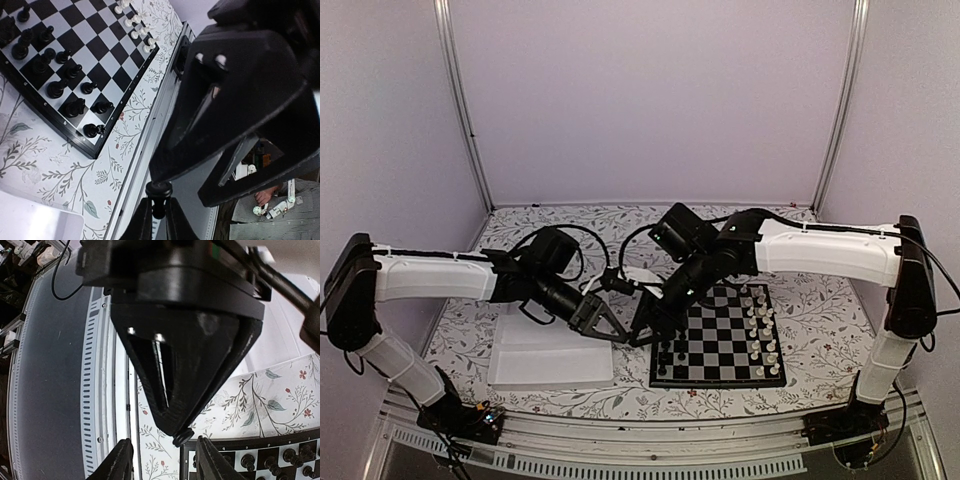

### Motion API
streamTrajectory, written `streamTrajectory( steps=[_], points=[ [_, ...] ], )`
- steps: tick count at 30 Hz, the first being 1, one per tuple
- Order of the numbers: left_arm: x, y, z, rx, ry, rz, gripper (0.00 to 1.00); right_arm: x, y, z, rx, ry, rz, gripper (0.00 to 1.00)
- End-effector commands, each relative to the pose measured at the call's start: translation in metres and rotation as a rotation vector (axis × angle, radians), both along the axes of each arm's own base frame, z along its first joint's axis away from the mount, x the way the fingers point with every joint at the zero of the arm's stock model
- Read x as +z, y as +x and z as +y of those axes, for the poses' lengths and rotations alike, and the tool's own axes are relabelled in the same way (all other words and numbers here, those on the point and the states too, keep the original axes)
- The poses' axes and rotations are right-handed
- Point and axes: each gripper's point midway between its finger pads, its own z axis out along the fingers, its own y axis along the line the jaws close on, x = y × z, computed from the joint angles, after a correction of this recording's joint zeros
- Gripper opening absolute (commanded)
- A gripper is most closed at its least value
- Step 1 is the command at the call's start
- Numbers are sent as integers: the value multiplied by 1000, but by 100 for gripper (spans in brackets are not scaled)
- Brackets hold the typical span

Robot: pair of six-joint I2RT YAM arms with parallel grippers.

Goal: Set up the chess pieces on the board
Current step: Place the chess piece on the chessboard.

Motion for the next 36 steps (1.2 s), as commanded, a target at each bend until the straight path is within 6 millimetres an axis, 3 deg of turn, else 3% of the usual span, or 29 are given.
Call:
streamTrajectory(
  steps=[1, 6, 25, 36],
  points=[
    [12, 6, -6, -30, -52, -9, 13, 17, -3, 6, 33, 24, -52, 45],
    [12, 5, -9, -52, -63, 9, 13, 10, 5, 10, 18, 4, -76, 44],
    [9, 6, -8, -99, -67, 56, 12, -7, 3, -1, 17, -61, -126, 46],
    [9, 6, -9, -119, -72, 69, 12, -20, 8, 1, 6, -101, -157, 39]
  ],
)
